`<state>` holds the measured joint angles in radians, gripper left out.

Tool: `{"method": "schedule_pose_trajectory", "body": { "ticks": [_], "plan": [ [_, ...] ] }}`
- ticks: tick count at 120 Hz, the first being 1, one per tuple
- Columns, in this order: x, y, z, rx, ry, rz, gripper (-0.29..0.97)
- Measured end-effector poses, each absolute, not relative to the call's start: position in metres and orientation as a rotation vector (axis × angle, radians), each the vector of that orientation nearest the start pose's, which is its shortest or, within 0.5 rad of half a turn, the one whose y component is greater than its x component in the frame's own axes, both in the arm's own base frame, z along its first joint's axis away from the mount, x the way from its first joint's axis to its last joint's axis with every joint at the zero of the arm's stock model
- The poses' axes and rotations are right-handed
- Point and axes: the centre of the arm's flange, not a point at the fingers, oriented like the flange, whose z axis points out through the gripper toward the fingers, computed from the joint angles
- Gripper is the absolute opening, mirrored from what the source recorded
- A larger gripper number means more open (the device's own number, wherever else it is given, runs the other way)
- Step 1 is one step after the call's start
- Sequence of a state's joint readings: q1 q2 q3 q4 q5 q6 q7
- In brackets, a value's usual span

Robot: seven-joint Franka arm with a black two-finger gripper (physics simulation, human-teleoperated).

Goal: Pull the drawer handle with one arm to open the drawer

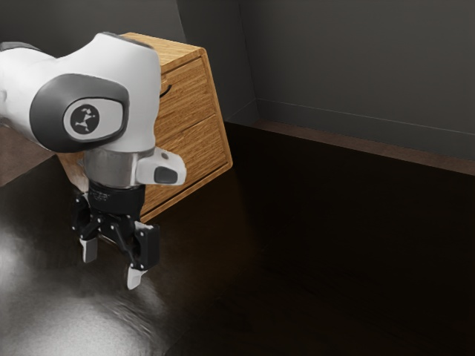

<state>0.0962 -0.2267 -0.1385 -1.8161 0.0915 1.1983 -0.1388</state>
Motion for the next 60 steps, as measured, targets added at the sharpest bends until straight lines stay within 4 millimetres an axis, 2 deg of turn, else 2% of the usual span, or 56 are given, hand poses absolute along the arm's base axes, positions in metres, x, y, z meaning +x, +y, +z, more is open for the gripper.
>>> {"method": "schedule_pose_trajectory", "body": {
  "ticks": [12, 19, 24, 34, 40, 51, 60],
  "plan": [
    [0.451, -0.028, 0.606, -2.965, -0.178, 0.388, 0.68],
    [0.452, -0.056, 0.608, -2.981, -0.113, 0.332, 0.68],
    [0.453, -0.064, 0.611, -3.021, -0.116, 0.316, 0.68],
    [0.468, -0.051, 0.623, -3.094, -0.151, 0.240, 0.68],
    [0.491, -0.034, 0.629, -3.130, -0.113, 0.162, 0.68],
    [0.543, -0.017, 0.654, -3.140, 0.063, -0.025, 0.68],
    [0.563, -0.009, 0.672, -3.100, 0.216, -0.141, 0.68]
  ]
}}
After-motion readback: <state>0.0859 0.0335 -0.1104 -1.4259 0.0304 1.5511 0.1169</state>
